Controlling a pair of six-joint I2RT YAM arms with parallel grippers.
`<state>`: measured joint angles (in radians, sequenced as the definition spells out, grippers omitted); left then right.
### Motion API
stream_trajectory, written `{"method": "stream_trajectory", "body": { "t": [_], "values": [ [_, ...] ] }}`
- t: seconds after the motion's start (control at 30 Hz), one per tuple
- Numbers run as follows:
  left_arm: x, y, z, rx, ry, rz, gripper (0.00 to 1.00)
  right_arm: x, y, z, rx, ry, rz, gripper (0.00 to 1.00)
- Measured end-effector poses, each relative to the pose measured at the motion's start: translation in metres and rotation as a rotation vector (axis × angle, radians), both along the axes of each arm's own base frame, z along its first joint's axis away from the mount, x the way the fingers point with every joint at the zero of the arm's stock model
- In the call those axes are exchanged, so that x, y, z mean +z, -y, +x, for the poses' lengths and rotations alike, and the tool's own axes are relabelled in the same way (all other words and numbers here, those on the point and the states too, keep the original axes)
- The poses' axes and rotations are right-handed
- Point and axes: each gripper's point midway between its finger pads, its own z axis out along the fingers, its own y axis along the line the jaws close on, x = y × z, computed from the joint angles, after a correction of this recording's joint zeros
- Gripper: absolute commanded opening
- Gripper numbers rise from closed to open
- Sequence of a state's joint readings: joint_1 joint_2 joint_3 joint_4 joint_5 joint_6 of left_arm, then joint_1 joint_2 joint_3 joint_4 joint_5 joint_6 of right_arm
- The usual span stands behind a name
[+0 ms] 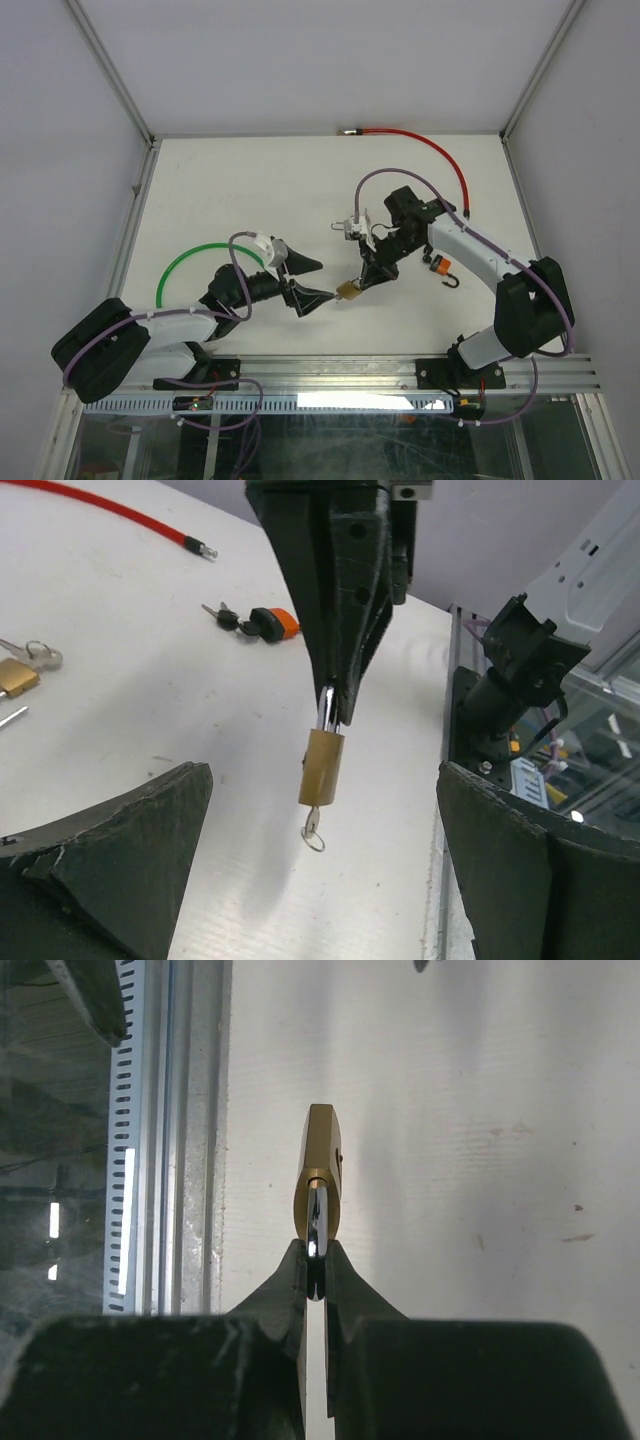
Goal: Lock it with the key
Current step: Lock the lock.
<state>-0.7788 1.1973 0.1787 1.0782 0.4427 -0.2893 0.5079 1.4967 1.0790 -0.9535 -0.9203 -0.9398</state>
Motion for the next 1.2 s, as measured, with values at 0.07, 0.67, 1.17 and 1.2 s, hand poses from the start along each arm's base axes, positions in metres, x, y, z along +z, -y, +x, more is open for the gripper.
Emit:
{"method": "stream_trajectory", "body": {
  "t": [0.07,0.67,1.17,1.2],
  "values": [
    [0.001,0.006,0.003,-0.006,-0.056,0.011,0.92,0.002,0.004,-0.006,0.004,-0.013,-0.01,0.0],
    [-0.04,0.052,-0.007,-0.249,-0.341,0.242,0.7,0.004,0.016,-0.027,0.054,-0.104,-0.052,0.0],
    [-0.054,0.074,-0.03,-0.405,-0.42,0.26,0.34,0.006,0.014,-0.031,0.071,-0.134,-0.037,0.0],
    [-0.053,0.074,-0.031,-0.413,-0.422,0.259,0.29,0.005,0.014,-0.031,0.072,-0.134,-0.036,0.0]
  ]
}}
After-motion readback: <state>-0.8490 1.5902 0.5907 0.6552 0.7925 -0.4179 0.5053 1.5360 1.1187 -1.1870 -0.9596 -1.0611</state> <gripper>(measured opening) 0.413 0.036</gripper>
